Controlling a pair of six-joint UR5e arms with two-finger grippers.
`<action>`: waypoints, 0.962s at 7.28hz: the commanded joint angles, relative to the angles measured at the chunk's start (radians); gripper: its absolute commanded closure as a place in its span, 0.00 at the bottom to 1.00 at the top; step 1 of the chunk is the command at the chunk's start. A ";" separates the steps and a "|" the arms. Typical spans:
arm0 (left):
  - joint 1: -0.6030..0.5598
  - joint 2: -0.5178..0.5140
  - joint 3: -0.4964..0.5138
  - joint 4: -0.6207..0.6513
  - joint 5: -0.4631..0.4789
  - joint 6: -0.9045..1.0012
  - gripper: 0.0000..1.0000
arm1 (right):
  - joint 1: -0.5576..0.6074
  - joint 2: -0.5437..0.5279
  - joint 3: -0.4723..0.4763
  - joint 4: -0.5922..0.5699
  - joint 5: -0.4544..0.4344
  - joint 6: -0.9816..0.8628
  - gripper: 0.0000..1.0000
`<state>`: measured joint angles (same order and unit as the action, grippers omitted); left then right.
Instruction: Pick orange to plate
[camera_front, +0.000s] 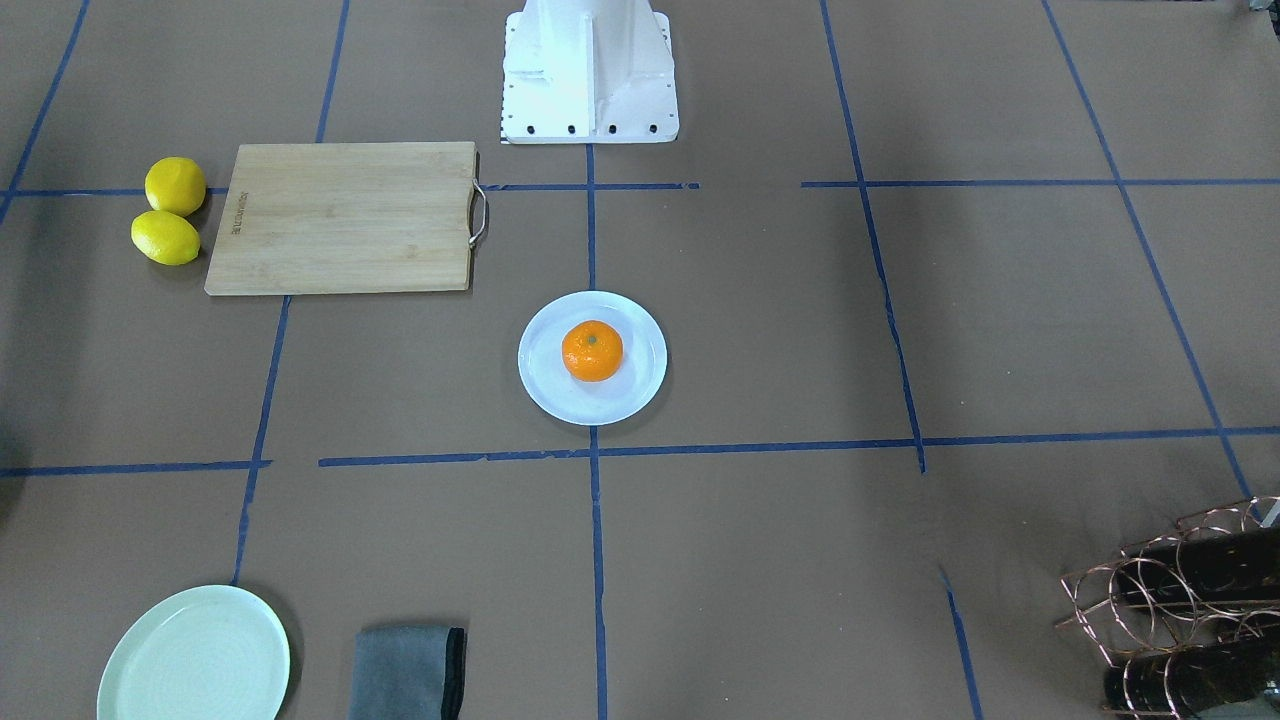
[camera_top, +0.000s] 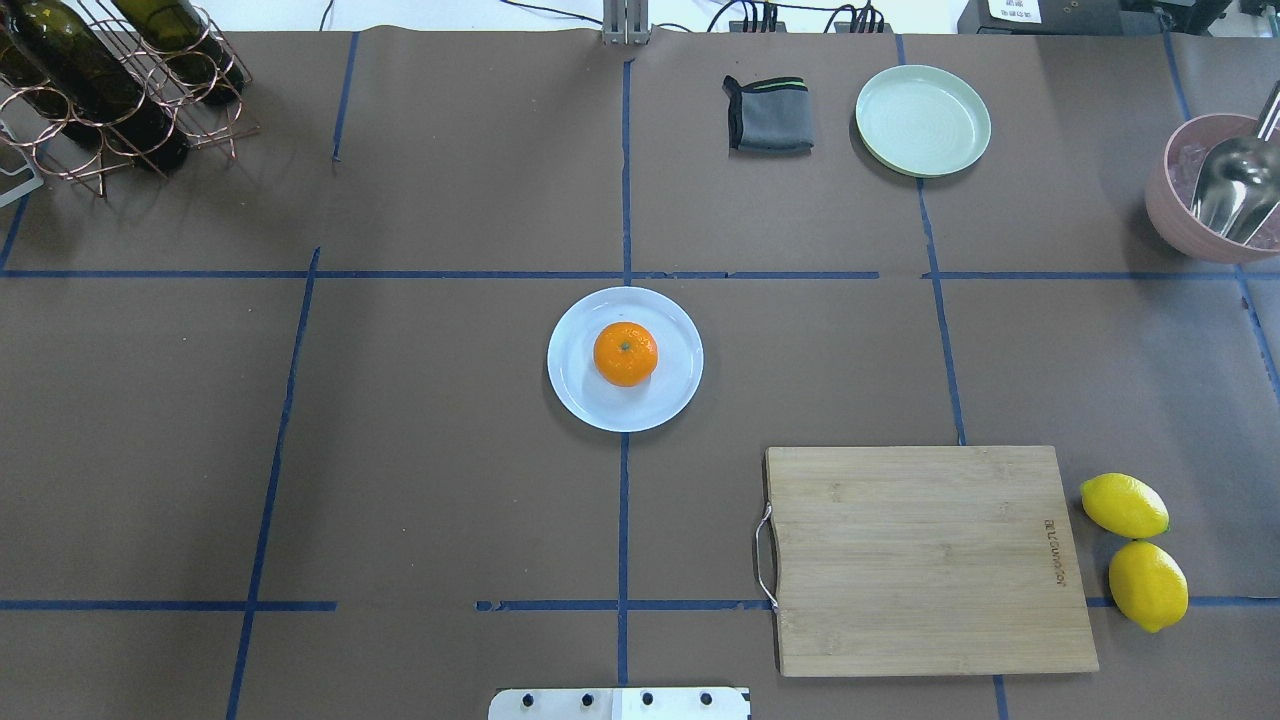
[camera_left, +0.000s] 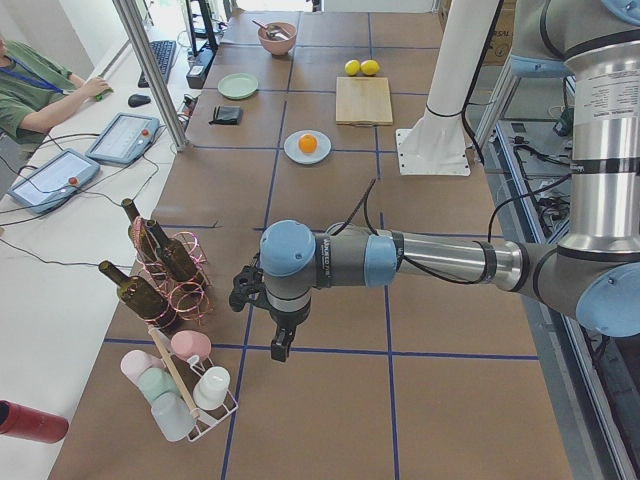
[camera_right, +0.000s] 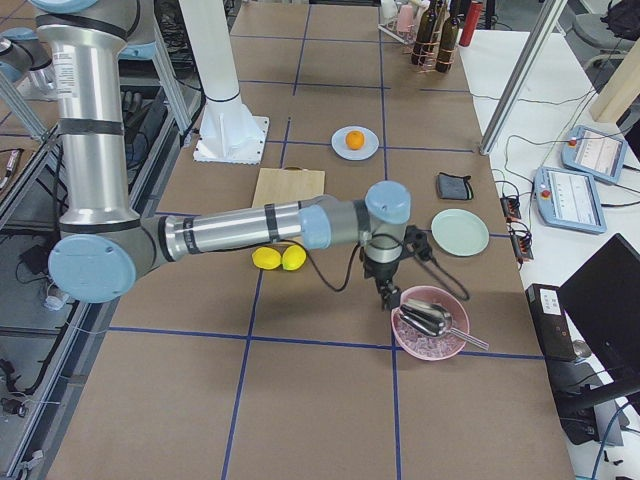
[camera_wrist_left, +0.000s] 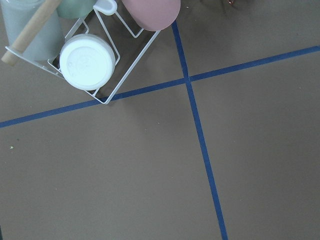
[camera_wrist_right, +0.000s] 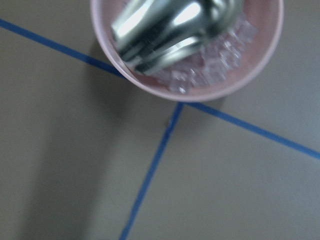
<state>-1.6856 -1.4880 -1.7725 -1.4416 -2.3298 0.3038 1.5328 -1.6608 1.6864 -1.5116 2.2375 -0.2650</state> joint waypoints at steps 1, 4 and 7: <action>0.000 0.000 -0.008 0.000 -0.002 -0.002 0.00 | 0.102 -0.048 -0.057 0.062 0.042 0.002 0.00; 0.000 0.002 -0.031 -0.005 -0.002 0.001 0.00 | 0.101 0.042 -0.042 -0.061 0.057 0.102 0.00; 0.000 0.009 -0.054 0.000 0.000 0.000 0.00 | 0.098 0.038 -0.045 -0.052 0.056 0.147 0.00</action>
<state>-1.6861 -1.4803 -1.8218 -1.4423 -2.3303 0.3045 1.6312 -1.6222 1.6415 -1.5638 2.2933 -0.1279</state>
